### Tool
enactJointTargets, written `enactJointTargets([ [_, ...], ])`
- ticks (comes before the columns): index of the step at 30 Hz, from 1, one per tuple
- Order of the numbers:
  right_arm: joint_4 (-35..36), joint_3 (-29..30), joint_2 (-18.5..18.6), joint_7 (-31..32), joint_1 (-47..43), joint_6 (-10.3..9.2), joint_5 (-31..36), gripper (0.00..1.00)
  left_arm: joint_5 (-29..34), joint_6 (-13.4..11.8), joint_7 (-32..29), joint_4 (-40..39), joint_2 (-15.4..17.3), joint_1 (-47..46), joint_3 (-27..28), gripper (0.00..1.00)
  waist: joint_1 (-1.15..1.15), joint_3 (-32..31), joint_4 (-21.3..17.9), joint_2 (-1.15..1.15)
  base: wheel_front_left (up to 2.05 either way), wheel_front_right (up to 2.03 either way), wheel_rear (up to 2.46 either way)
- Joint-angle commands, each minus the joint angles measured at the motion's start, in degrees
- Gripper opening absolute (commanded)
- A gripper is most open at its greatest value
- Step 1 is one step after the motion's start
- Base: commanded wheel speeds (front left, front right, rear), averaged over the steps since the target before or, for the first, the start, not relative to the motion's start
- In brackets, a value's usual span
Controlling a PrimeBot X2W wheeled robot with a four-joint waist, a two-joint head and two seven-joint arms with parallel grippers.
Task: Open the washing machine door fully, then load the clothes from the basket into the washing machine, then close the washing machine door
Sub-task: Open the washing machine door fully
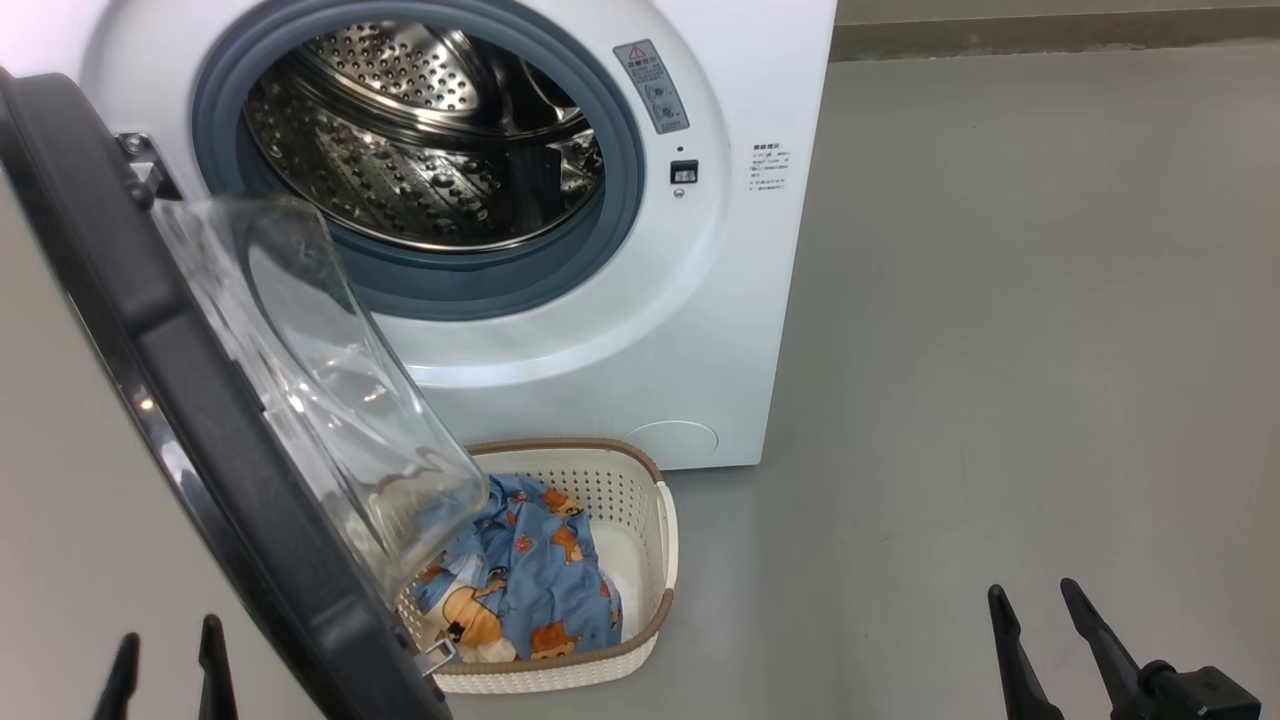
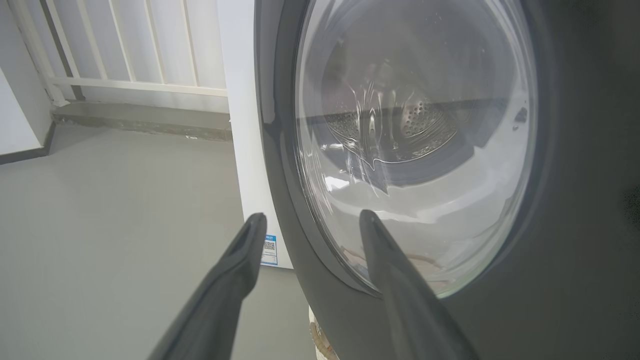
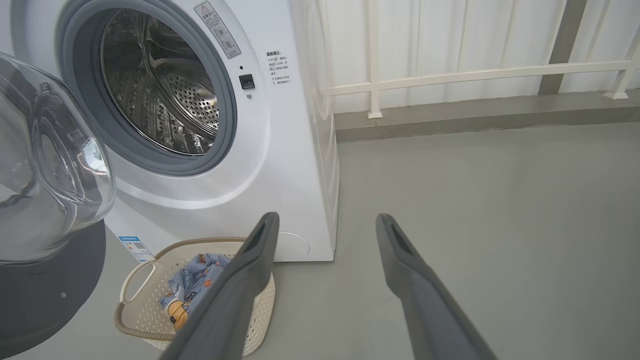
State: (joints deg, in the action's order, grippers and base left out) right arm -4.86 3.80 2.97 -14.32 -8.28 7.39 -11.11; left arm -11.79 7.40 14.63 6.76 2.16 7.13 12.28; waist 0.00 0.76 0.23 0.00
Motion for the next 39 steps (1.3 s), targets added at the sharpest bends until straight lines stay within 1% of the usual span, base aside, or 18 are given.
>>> enactJointTargets([
  [1,1.09,-1.23,0.40,-0.68,1.48,0.10,0.33,1.00,-0.48,0.09,0.37,-0.98,0.72,-1.45,1.70,0.26,0.00,-0.02,0.03,0.00,0.00,0.00,0.00],
  [2,1.07,-1.17,0.40,-0.68,1.47,0.10,0.38,1.00,-0.59,0.09,0.37,-0.93,0.72,-1.50,1.68,0.00,0.00,-0.03,0.05,0.00,0.00,0.00,0.00],
  [8,0.90,-1.12,0.51,-0.68,1.48,0.10,0.54,1.00,-1.23,0.09,0.37,-0.81,0.72,-1.47,2.19,0.00,0.00,-0.11,0.30,0.00,0.00,0.00,0.00],
  [12,0.92,-1.07,0.60,-0.68,1.51,0.10,0.56,1.00,-2.06,0.07,0.37,-0.64,0.72,-1.75,3.60,0.00,0.00,-0.02,0.55,0.00,0.00,0.00,0.00],
  [17,1.14,-0.81,0.60,-0.68,1.57,0.10,0.70,1.00,-3.57,-1.95,0.37,-3.01,0.72,-3.29,7.56,0.00,0.00,0.16,0.89,0.00,0.00,0.00,0.00],
  [22,1.22,-0.73,0.57,-0.68,1.38,0.10,0.83,1.00,-5.13,-5.58,0.37,-10.43,0.72,-5.67,12.27,0.00,0.00,0.12,1.23,0.00,0.00,0.00,0.00],
  [24,1.21,-0.65,0.55,-0.68,1.26,0.10,0.84,1.00,-5.62,-6.84,0.37,-15.42,0.72,-6.95,13.39,0.00,0.00,0.02,1.43,0.00,0.00,0.00,0.00],
  [28,1.17,-0.45,0.53,-0.68,1.05,0.10,0.83,1.00,-5.63,-7.82,0.37,-27.50,0.72,-9.52,12.85,0.00,0.00,-0.22,1.97,0.00,0.00,0.00,0.00],
  [30,1.06,-0.35,0.53,-0.68,0.88,0.10,0.79,1.00,-5.78,-7.70,0.37,-33.46,0.72,-10.63,10.67,0.00,0.00,-0.47,2.31,0.00,0.00,0.00,0.00],
  [32,0.94,-0.38,0.53,-0.68,0.70,0.10,0.70,1.00,-6.14,-6.98,0.37,-38.33,0.72,-11.06,6.38,0.00,0.00,-0.73,2.68,0.00,0.00,0.00,0.00],
  [33,0.89,-0.42,0.52,-0.68,0.61,0.10,0.67,1.00,-6.15,-6.06,0.37,-40.33,0.72,-11.05,3.64,0.00,0.00,-0.83,2.85,0.00,0.00,0.00,0.00],
  [35,0.77,-0.36,0.51,-0.68,0.46,0.10,0.61,1.00,-5.98,-4.43,0.02,-43.27,0.72,-10.66,-3.60,0.00,0.00,-1.09,3.28,0.00,0.00,0.00,0.00],
  [37,0.82,-0.08,0.47,-0.68,0.38,0.10,0.38,1.00,-5.81,-3.44,-1.89,-45.45,0.72,-10.70,-11.80,0.00,0.00,-1.19,3.94,0.00,0.00,0.00,0.00],
  [39,0.80,-0.24,0.42,-0.68,0.36,0.10,0.24,1.00,-6.39,-2.96,-4.59,-45.85,0.72,-10.36,-19.75,0.00,0.00,-1.25,4.35,0.00,0.00,0.00,0.00],
])
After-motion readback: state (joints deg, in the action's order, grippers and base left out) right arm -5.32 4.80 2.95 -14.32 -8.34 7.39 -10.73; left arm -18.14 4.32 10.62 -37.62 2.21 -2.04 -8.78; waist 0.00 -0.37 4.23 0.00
